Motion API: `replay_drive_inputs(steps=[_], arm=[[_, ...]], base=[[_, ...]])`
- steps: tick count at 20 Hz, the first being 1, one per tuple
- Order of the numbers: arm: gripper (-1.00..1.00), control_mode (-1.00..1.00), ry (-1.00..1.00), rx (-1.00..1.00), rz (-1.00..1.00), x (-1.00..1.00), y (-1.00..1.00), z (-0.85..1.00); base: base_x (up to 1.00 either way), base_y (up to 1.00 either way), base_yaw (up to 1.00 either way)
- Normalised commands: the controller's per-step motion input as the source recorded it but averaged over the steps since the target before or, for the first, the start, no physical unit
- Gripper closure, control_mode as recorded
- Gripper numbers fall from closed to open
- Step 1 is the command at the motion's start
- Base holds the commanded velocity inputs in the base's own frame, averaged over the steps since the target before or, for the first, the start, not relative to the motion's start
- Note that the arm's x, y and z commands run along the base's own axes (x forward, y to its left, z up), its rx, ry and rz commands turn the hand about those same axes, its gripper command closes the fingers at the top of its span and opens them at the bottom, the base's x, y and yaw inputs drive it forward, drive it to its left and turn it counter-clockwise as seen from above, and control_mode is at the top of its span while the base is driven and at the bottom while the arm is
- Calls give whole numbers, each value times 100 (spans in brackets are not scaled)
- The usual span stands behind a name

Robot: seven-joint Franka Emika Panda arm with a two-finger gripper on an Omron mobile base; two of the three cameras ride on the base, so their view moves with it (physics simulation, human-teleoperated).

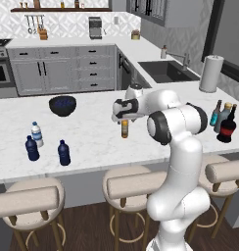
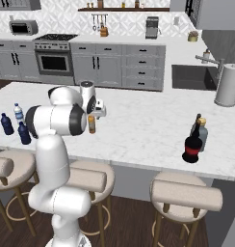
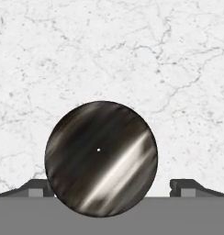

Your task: Move the plastic bottles in the middle to the plastics group, and the glass bottles in the middle to the glass group.

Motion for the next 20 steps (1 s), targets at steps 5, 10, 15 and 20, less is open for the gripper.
replay_drive_inputs(steps=[5, 10, 15, 20], arm=[[-100, -100, 0, 0, 0, 10, 0, -1], [-100, -100, -1, 0, 0, 3, 0, -2], [-100, -100, -12, 0, 0, 0, 0, 0], [-100, -100, -7, 0, 0, 0, 0, -7]], base=[[0, 0, 0], [0, 0, 0], [0, 0, 0], [0, 0, 0]])
